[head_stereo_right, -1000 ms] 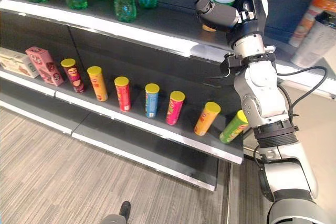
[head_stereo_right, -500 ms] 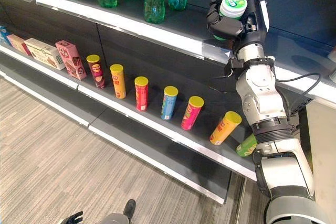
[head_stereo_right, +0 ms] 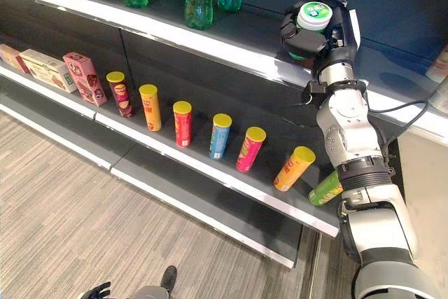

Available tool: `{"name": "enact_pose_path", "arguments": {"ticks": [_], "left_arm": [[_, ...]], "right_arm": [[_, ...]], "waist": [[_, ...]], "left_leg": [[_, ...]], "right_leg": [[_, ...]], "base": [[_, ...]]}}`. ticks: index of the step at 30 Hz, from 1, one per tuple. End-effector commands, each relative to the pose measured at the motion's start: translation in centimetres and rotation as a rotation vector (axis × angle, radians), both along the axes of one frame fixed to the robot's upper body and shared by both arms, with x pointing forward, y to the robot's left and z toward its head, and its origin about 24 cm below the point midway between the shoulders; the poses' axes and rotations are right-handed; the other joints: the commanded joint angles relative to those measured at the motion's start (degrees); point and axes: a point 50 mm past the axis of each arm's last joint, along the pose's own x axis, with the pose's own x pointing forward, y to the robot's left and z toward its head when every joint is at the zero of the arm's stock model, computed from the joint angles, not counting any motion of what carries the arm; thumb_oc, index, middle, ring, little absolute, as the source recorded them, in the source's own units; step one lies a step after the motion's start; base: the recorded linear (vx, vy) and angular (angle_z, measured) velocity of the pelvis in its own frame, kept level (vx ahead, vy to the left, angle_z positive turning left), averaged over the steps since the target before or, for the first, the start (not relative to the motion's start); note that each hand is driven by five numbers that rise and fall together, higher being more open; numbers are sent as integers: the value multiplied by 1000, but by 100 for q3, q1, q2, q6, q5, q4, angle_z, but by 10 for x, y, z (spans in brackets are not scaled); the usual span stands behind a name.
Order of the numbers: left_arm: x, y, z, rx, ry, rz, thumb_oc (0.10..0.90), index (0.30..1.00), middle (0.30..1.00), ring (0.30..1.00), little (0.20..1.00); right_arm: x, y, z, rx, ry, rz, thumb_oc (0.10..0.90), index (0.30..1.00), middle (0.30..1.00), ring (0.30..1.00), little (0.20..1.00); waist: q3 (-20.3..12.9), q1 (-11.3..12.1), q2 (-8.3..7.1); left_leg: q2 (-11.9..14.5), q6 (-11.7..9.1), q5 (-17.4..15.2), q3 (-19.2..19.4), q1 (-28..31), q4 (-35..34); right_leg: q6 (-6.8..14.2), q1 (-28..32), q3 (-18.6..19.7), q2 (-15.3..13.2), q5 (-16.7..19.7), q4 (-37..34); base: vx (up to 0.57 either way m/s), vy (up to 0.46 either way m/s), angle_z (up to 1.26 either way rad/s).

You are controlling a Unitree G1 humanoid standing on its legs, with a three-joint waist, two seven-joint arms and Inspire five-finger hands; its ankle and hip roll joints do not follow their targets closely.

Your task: Put the goods on the table back onto the shelves and tidy them up.

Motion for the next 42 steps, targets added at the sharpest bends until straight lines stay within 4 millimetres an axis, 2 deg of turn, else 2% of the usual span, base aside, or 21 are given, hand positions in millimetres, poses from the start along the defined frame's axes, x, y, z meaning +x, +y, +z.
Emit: {"name": "enact_pose_path", "arguments": {"ticks": [1, 16, 18, 19, 20, 21, 22, 23, 42], "left_arm": [[14, 18, 8, 79, -22, -79, 800, 900, 900, 900, 900], [10, 18, 7, 81, -4, -74, 800, 900, 900, 900, 900], [8, 18, 6, 81, 2, -68, 800, 900, 900, 900, 900], [8, 18, 6, 81, 2, -68, 800, 900, 900, 900, 900], [7, 18, 6, 81, 10, -69, 800, 900, 900, 900, 900], [7, 18, 6, 84, 11, -68, 800, 900, 900, 900, 900], [6, 19, 6, 86, 15, -65, 800, 900, 900, 900, 900], [6, 20, 6, 88, 18, -62, 800, 900, 900, 900, 900], [4, 21, 5, 86, 36, -55, 800, 900, 900, 900, 900]], "right_arm": [[-10, 5, 66, -15, -237, -2, 400, 300, 300, 300, 300], [-7, 12, 58, -3, -207, 45, 400, 300, 300, 300, 300], [-7, 14, 57, 7, -206, 63, 519, 479, 479, 479, 479], [-7, 14, 57, 8, -205, 63, 519, 479, 479, 479, 479], [-6, 15, 56, 14, -204, 72, 740, 811, 811, 811, 811], [-6, 15, 57, 11, -204, 71, 773, 860, 860, 860, 860], [-5, 16, 56, 7, -199, 73, 776, 865, 865, 865, 865], [-5, 18, 54, 3, -193, 80, 800, 900, 900, 900, 900], [-4, 20, 52, 61, -186, 121, 800, 900, 900, 900, 900]], "waist": [[-242, 127, 39], [-219, 55, 25], [-218, 45, 28], [-218, 47, 28], [-214, 48, 24], [-214, 39, 24], [-216, 25, 23], [-219, 16, 24], [-241, -47, 7]], "left_leg": [[422, -424, -1095, 504, 633, 26], [445, -419, -1139, 580, 736, 26], [451, -417, -1142, 596, 748, 26], [451, -417, -1142, 597, 749, 26], [455, -412, -1146, 603, 759, 26], [454, -408, -1148, 609, 770, 26], [455, -406, -1153, 616, 787, 26], [457, -402, -1160, 630, 798, 26], [481, -413, -1179, 669, 850, 26]], "right_leg": [[2, -155, -99, -106, -138, 211], [-25, -149, 3, -88, -176, 244], [-24, -146, 15, -89, -175, 244], [-24, -145, 16, -89, -175, 244], [-26, -140, 24, -89, -176, 244], [-26, -137, 33, -90, -174, 243], [-28, -136, 49, -91, -172, 242], [-31, -138, 61, -93, -172, 248], [-32, -116, 84, -75, -162, 231]], "base": [[26, -5, -7], [8, -3, -3], [0, 0, 0], [0, 0, 0], [0, 0, 0], [6, -8, -4], [6, -4, -4], [2, -2, -4], [-1, -2, -3]]}}
